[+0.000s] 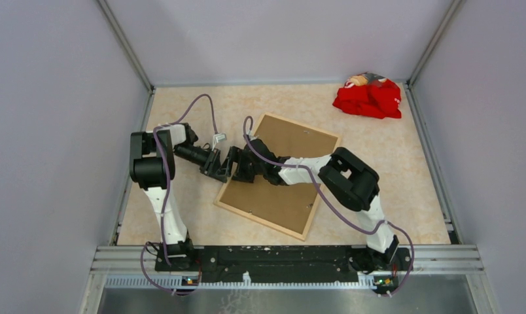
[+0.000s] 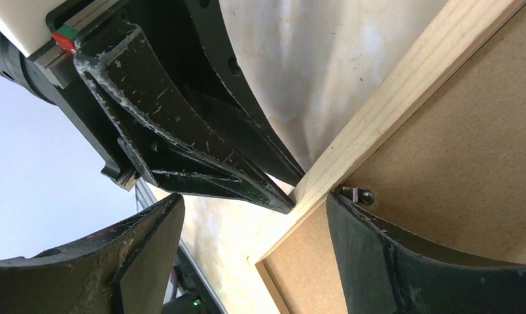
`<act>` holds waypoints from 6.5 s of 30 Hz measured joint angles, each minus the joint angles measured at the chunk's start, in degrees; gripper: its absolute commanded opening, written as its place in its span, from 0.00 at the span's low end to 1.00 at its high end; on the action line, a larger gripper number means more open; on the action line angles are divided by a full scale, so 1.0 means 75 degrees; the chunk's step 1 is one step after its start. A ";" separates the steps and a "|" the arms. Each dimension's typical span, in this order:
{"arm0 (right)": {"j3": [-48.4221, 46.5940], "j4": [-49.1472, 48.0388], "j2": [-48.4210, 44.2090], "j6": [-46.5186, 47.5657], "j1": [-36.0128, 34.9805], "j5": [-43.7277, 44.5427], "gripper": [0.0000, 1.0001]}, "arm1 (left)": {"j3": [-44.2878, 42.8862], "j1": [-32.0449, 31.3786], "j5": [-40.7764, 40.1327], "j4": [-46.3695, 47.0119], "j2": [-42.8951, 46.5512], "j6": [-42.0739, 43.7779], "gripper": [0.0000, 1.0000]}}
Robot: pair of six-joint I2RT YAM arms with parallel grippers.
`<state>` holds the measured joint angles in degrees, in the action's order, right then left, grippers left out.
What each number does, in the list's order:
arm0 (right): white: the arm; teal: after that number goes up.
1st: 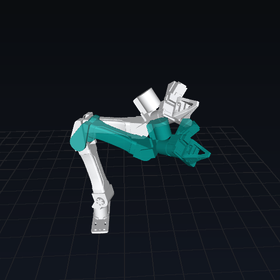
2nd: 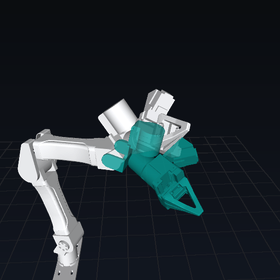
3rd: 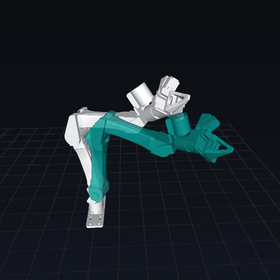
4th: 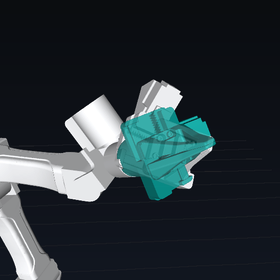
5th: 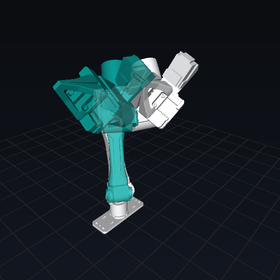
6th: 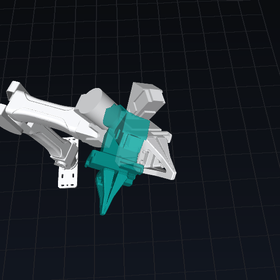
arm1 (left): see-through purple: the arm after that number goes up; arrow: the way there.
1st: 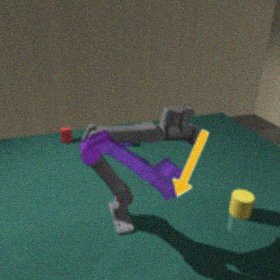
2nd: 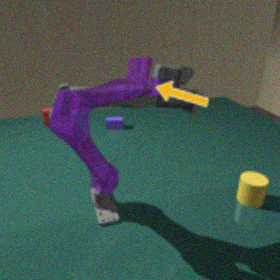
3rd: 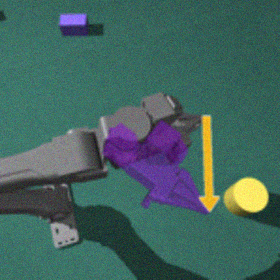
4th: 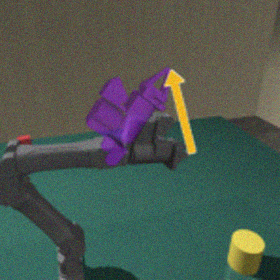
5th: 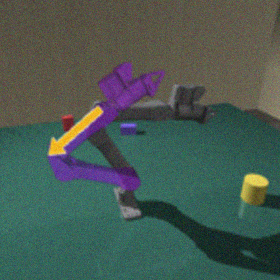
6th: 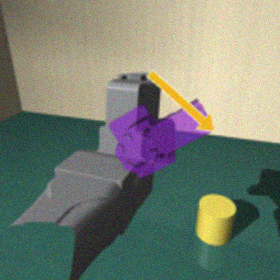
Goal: Put the photo into the frame
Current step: Install the photo frame at the center of the board, then adjust the photo frame at the center of the board, then install the photo frame at the center of the board.
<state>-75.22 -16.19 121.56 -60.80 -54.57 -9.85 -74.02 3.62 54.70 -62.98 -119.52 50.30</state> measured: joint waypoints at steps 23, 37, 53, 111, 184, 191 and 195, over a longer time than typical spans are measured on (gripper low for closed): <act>0.0606 0.0041 -0.0530 0.0192 0.0023 0.0137 0.83 | 0.0000 0.0000 0.0017 -0.0009 0.0000 0.0055 0.27; 0.0245 0.0067 -0.0254 0.0067 -0.0061 0.0388 0.82 | 0.0029 0.0003 0.0052 -0.0006 0.0000 0.0087 0.27; 0.0009 0.0026 -0.0041 -0.0239 -0.0111 0.0356 0.81 | 0.0035 0.0006 0.0064 -0.0015 0.0000 0.0117 0.27; 0.5007 0.1373 -0.4776 0.2425 0.5633 -0.0082 0.99 | 0.2157 -0.1973 -0.1239 0.0717 0.1734 0.0096 0.31; -0.0519 -0.0041 0.0393 0.0356 0.2025 -0.0883 0.77 | -0.2296 -0.0889 0.1329 0.1381 -0.1682 -0.3037 0.24; -0.0595 -0.0047 0.0455 0.0306 0.2028 -0.0944 0.77 | -0.2261 -0.0889 0.1332 0.1422 -0.1664 -0.3034 0.24; -0.0644 -0.0044 0.0501 0.0274 0.2031 -0.0994 0.76 | -0.2253 -0.0889 0.1326 0.1434 -0.1652 -0.3031 0.24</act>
<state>-80.05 -16.51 125.32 -58.74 -39.33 -17.30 -90.91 -3.05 64.64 -52.23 -131.92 27.57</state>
